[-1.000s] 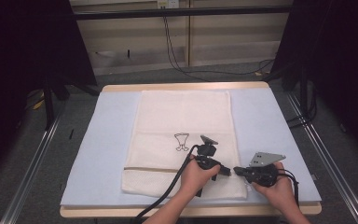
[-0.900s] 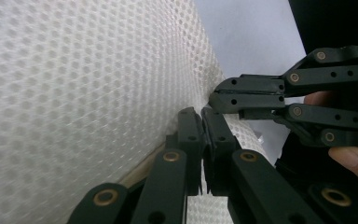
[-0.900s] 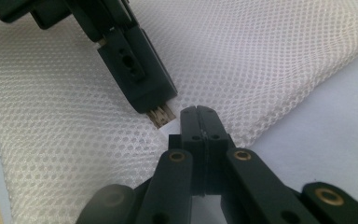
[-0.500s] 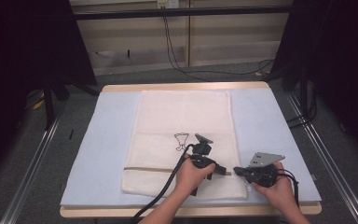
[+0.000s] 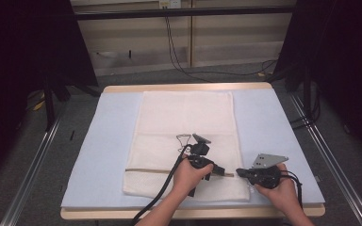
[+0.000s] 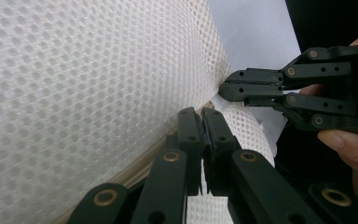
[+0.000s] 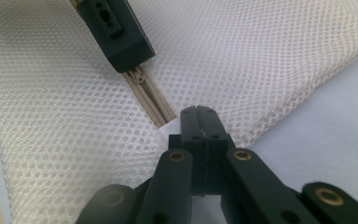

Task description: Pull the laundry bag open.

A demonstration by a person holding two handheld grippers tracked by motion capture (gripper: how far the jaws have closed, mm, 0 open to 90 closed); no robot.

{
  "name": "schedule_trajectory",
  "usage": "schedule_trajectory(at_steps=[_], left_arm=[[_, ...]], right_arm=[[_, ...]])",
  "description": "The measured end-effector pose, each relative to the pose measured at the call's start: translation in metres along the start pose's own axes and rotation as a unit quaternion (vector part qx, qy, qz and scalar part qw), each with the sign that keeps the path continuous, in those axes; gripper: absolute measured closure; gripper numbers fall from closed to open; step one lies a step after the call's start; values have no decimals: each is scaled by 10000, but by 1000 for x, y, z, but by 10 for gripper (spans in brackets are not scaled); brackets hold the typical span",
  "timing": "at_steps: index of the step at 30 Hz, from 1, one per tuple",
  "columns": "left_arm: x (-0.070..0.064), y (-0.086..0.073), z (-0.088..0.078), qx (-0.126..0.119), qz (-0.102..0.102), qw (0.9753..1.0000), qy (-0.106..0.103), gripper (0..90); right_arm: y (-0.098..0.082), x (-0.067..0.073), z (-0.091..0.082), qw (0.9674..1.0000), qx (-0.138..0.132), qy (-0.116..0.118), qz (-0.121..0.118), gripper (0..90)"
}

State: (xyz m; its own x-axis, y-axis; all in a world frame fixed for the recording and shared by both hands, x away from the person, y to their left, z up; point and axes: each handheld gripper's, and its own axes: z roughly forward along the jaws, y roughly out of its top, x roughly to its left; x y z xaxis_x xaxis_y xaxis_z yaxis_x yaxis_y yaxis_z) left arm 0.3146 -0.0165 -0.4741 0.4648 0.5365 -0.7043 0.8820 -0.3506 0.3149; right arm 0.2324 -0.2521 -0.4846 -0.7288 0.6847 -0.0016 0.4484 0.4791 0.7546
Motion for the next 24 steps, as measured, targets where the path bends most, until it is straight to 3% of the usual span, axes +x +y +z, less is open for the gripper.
schedule_trajectory(at_steps=[7, 8, 13, 24], left_arm=[[7, -1, -11, 53, 49, 10000, 31, 873], [6, -1, -11, -6, -32, 10000, 87, 873], [8, -2, -14, 69, 104, 9999, 53, 873], [11, -2, -19, 70, 34, 10000, -23, 873]], right_arm=[[0, 0, 0, 10000, 5, -11, -24, 900], [0, 0, 0, 10000, 7, -13, -23, 900], [0, 0, 0, 10000, -1, -7, -18, 900], [0, 0, 0, 10000, -12, -6, -10, 900]])
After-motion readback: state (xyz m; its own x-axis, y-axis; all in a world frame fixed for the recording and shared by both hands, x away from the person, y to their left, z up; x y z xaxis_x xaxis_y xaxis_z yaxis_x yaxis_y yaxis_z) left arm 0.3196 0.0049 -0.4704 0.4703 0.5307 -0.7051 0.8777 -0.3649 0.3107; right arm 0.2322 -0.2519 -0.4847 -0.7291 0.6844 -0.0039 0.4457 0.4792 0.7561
